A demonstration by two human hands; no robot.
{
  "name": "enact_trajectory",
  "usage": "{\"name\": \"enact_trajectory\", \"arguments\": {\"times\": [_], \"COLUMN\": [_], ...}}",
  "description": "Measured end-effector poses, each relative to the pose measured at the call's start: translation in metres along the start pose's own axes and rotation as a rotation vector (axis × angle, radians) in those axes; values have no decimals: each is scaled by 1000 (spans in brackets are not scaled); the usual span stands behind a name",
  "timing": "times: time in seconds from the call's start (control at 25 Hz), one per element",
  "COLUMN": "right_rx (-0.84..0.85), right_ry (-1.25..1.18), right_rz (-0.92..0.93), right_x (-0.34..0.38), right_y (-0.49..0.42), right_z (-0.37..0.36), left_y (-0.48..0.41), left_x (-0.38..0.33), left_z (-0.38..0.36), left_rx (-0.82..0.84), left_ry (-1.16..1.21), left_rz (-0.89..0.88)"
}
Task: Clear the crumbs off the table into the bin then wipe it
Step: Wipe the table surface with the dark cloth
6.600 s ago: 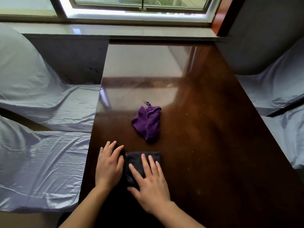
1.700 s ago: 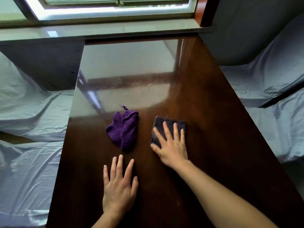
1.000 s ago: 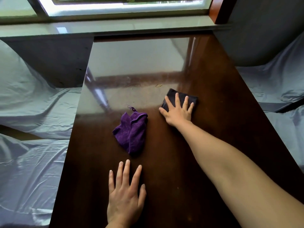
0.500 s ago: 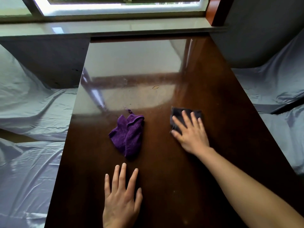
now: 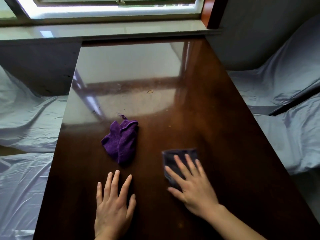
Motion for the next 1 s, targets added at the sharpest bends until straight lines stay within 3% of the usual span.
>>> {"name": "enact_trajectory", "arguments": {"times": [0.16,0.24,0.36,0.52,0.76,0.88,1.0], "right_rx": [-140,-178,-195,-192,8,40,7], "right_ry": [14,-38,-128,-121,-8,10,18], "right_rz": [-425,-680,-801,-635,-82,15,-78], "right_x": [-121,-175,-209,-158,30,20,-14], "right_y": [79,63,-18,-141,-258,-263,-261], "right_z": [47,73,96,86,27,31,48], "left_y": [-1,-1,-1,-4,-5,-6,-6], "left_x": [-2,-5,-4,-4,0,1,-1], "left_z": [2,3,3,5,4,4,4], "left_rx": [-3,-17,-47,-132,-210,-219,-214], "left_ry": [-28,-41,-57,-46,-31,-22,-16], "left_rz": [9,12,10,1,-3,-3,-10]}}
Point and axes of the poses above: each hand's wrist, its own y-axis away from the middle knuckle, its own z-axis out of the back of the hand, x = y × z, the point moved 7 cm from there along -y, towards the middle knuckle, and after that the axes turned 15 degrees about -y, right-handed, at the moved point
